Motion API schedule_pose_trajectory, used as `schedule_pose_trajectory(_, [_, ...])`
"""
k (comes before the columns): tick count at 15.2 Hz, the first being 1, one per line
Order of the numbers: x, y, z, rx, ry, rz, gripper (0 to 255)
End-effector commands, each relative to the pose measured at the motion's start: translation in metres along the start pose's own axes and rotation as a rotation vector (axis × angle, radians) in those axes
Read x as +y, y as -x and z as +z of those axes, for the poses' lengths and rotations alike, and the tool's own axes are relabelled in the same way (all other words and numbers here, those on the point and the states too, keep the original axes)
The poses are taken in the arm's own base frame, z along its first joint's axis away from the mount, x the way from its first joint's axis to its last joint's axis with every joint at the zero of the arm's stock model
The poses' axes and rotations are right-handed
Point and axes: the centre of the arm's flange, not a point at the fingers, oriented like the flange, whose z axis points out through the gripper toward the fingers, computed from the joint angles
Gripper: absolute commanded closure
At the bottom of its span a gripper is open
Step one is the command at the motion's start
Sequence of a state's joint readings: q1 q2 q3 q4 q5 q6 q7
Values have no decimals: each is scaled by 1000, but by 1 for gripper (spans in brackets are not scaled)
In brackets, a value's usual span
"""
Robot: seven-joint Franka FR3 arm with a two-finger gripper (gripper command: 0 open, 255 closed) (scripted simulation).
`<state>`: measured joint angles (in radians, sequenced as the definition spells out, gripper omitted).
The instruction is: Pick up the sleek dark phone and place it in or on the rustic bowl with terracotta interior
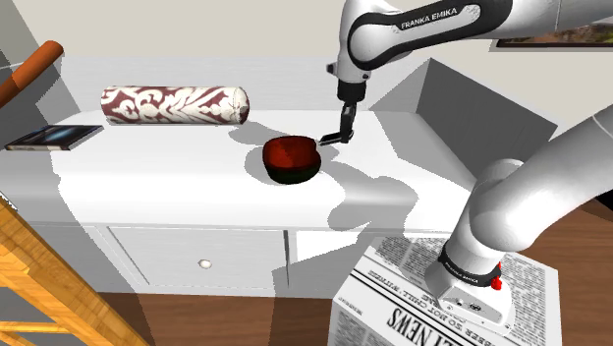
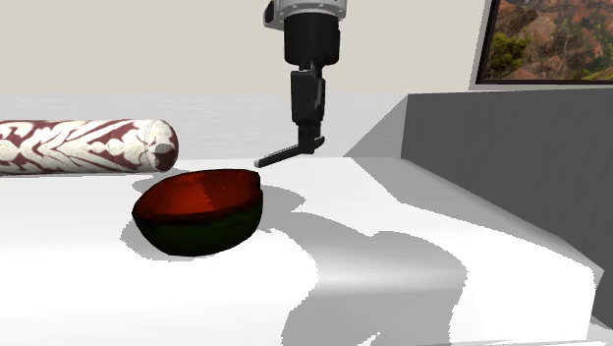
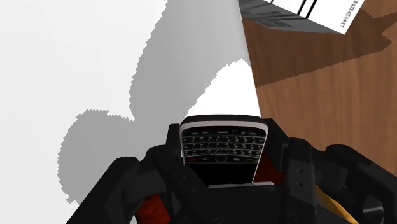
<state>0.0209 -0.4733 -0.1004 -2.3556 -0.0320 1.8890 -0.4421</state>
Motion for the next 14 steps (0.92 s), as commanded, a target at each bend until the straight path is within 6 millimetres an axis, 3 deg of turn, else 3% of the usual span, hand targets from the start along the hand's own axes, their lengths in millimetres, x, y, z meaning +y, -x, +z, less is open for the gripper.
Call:
schedule_pose_trajectory(1, [0, -24, -1, -1, 0, 0, 255])
schedule_pose_trajectory(10, [-1, -143, -5, -1, 0, 0, 255])
schedule_pose_trajectory(14, [0, -146, 11, -1, 0, 0, 255])
